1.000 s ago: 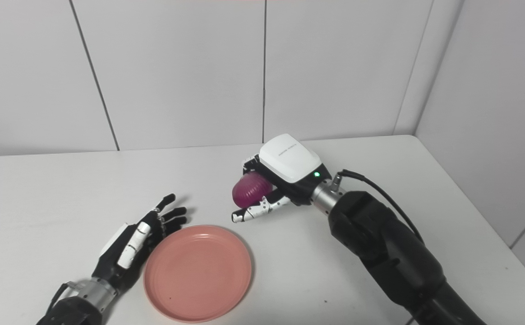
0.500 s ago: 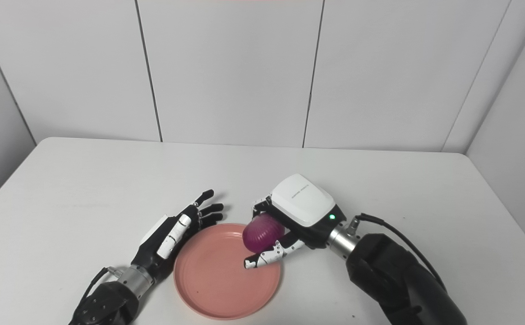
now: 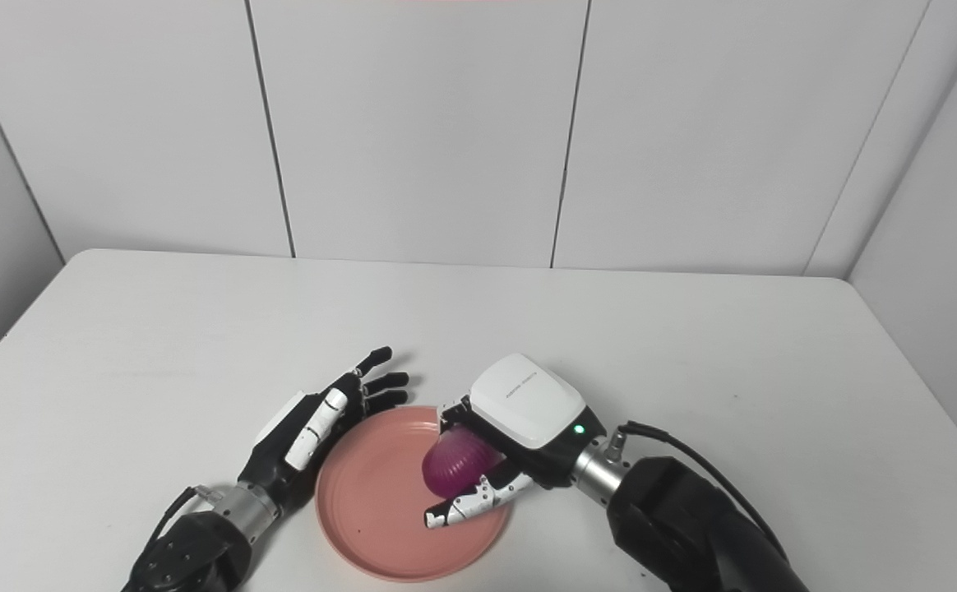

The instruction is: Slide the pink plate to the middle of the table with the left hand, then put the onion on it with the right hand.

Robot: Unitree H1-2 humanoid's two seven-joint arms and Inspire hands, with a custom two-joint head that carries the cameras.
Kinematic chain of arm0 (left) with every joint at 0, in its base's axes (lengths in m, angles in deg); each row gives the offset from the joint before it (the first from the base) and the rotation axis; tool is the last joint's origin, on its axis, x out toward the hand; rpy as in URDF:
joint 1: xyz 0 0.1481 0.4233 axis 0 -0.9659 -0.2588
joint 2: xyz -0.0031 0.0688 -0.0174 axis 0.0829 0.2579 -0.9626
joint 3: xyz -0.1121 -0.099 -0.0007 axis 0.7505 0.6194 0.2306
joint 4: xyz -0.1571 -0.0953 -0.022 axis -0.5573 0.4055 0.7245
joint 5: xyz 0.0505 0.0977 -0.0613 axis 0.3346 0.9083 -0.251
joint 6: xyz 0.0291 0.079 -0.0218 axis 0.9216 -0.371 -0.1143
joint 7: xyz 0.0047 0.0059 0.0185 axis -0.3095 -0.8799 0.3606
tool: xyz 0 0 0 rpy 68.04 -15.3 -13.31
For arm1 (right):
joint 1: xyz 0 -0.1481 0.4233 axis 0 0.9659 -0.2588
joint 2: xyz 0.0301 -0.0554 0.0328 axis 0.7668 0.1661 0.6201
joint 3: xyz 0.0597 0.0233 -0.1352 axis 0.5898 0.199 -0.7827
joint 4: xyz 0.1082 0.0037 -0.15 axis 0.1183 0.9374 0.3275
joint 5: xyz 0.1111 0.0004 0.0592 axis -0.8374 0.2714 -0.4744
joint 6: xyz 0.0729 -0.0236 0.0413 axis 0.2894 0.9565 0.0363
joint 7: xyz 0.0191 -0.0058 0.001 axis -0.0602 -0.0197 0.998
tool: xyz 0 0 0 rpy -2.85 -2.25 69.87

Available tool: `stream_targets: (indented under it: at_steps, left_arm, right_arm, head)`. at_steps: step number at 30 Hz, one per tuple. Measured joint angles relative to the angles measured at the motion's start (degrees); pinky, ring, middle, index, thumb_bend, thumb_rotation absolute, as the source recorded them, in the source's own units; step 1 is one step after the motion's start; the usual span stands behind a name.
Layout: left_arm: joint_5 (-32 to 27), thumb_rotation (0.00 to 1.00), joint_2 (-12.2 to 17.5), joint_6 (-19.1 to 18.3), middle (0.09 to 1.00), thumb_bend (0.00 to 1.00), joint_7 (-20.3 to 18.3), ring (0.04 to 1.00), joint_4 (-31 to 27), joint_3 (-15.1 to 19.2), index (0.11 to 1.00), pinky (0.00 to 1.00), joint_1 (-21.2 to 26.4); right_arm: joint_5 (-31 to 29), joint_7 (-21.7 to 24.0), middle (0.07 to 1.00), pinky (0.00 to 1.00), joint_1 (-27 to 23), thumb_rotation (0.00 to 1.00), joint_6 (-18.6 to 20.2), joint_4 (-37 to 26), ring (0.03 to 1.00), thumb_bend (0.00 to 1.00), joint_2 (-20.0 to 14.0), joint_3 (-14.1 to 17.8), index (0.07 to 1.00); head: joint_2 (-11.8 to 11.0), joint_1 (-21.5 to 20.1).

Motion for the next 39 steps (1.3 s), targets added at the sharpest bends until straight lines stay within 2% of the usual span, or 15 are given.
stream_targets:
  at_steps: [5, 12, 18, 24, 29, 35, 39]
  left_arm:
    - [0.05, 0.95, 0.02, -0.48, 0.861, 0.74, 0.0, 0.848, -0.38, -0.13, 0.92, 0.88, -0.1]
    - [0.14, 0.94, -0.03, -0.54, 0.864, 0.74, 0.04, 0.852, -0.56, -0.34, 0.922, 0.89, -0.23]
    - [0.28, 0.95, -0.12, -0.54, 0.875, 0.73, 0.25, 0.867, -0.63, -0.51, 0.93, 0.9, -0.27]
    - [0.24, 0.95, -0.15, -0.54, 0.884, 0.73, 0.25, 0.878, -0.63, -0.67, 0.93, 0.92, -0.27]
    - [0.07, 0.96, -0.15, -0.84, 0.89, 0.73, 0.12, 0.886, -0.74, -1.04, 0.926, 0.96, -0.27]
    - [0.14, 0.96, -0.2, -1.08, 0.879, 0.75, 0.25, 0.886, -0.99, -1.29, 0.927, 0.93, -0.26]
    - [0.15, 0.96, -0.29, -1.41, 0.869, 0.73, 0.37, 0.882, -1.27, -1.33, 0.925, 0.94, -0.27]
  right_arm:
    - [0.26, -0.46, 0.363, 0.21, 0.55, 0.88, -0.79, 2.08, 0.266, 0.53, 0.09, -0.16, 0.461]
    - [0.25, -0.55, 0.376, 0.22, 0.56, 0.93, -1.26, 2.33, 0.282, 0.54, 0.14, -0.17, 0.46]
    - [0.18, 0.66, 0.398, 0.22, -0.76, 0.85, -1.35, 2.32, 0.295, 0.51, 0.83, -0.57, 0.49]
    - [-0.07, 2.79, 0.412, 0.23, -3.75, 0.97, -1.35, 2.06, 0.31, 0.52, 2.41, -1.22, 0.502]
    - [-0.05, 2.91, 0.39, 0.21, -4.29, 0.93, -1.55, 2.23, 0.284, 0.53, 3.37, -1.85, 0.501]
    - [0.01, 2.67, 0.424, 0.25, -4.28, 0.98, -2.27, 4.15, 0.322, 0.54, 3.62, -2.27, 0.518]
    - [0.36, 2.51, 0.442, 0.27, -4.28, 0.95, -2.42, 6.63, 0.348, 0.53, 3.72, -3.02, 0.522]
  head:
    - [-0.09, 0.53]
    - [0.0, 2.46]
    - [0.26, 3.61]
    - [0.09, 3.61]
    - [0.35, 4.22]
    - [0.53, 5.1]
    - [0.53, 5.1]
